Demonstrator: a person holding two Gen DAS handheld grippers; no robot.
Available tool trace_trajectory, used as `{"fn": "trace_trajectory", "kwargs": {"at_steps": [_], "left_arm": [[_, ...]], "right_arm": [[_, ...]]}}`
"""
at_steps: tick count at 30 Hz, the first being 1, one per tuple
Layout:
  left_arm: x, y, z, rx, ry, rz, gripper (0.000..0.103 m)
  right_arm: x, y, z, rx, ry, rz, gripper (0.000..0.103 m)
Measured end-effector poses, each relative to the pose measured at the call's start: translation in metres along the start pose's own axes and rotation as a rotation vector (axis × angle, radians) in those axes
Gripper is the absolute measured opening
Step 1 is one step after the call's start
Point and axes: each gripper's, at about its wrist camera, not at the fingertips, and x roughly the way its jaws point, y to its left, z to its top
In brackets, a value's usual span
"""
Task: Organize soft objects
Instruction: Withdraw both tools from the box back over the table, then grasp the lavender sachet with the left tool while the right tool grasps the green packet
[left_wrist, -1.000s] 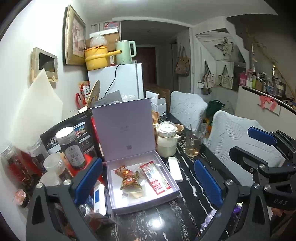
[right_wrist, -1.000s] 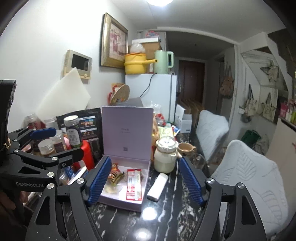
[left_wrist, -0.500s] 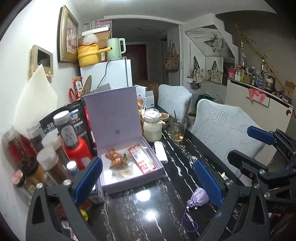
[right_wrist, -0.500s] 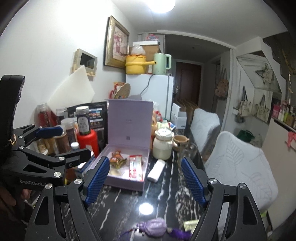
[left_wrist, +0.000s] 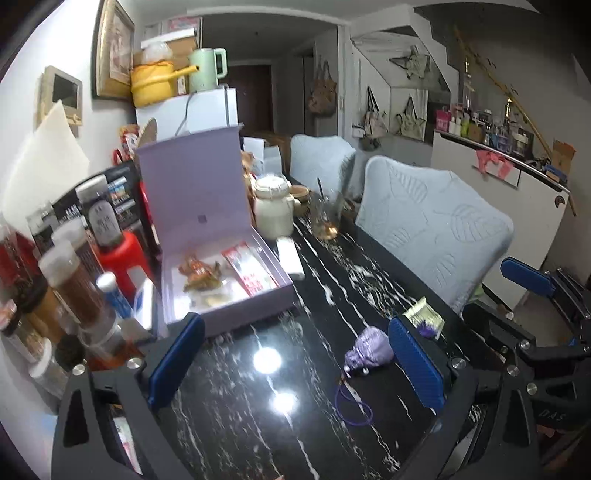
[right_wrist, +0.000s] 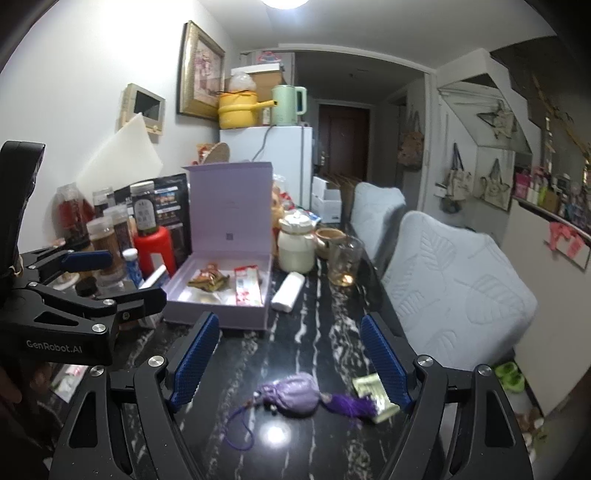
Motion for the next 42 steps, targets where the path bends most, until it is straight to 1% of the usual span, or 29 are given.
{"fn": "trace_trajectory", "kwargs": {"at_steps": [3,9,13,18,20,22,27,31,42], "left_arm": [[0.006,-0.009,-0.010,0.020,0.020,-0.011,0.101],[0.019,-0.027,-0.023,0.034,0.065,-0.062,0.101],[0.032,-0.036,-0.028,0.005,0.105,-0.126,0.101],[0.050,-0.046,-0.032,0.001,0.146,-0.124,0.101],[0.061,-0.050,-0.035,-0.010,0.176,-0.138,0.101],[0.070,-0.054,-0.038,-0.019,0.183,-0.157,0.101],[0.091,-0.070,-0.044,0.014,0.221,-0.171,0.101],[0.113,-0.079,-0.050,0.014,0.268,-0.187,0.101],[0.158,-0.088,-0.055,0.011,0.310,-0.211,0.101]], "right_arm": [[0.002,-0.004,-0.012,0.013,0.031,0.000,0.080],[0.005,-0.019,-0.039,0.046,0.086,-0.024,0.080],[0.009,-0.033,-0.054,0.075,0.118,-0.027,0.080],[0.014,-0.051,-0.070,0.097,0.156,-0.040,0.080],[0.016,-0.058,-0.075,0.107,0.168,-0.041,0.080],[0.020,-0.065,-0.081,0.116,0.183,-0.040,0.080],[0.033,-0.082,-0.092,0.137,0.219,-0.040,0.080],[0.046,-0.094,-0.097,0.139,0.242,-0.049,0.080],[0.087,-0.119,-0.110,0.172,0.323,-0.030,0.080]]}}
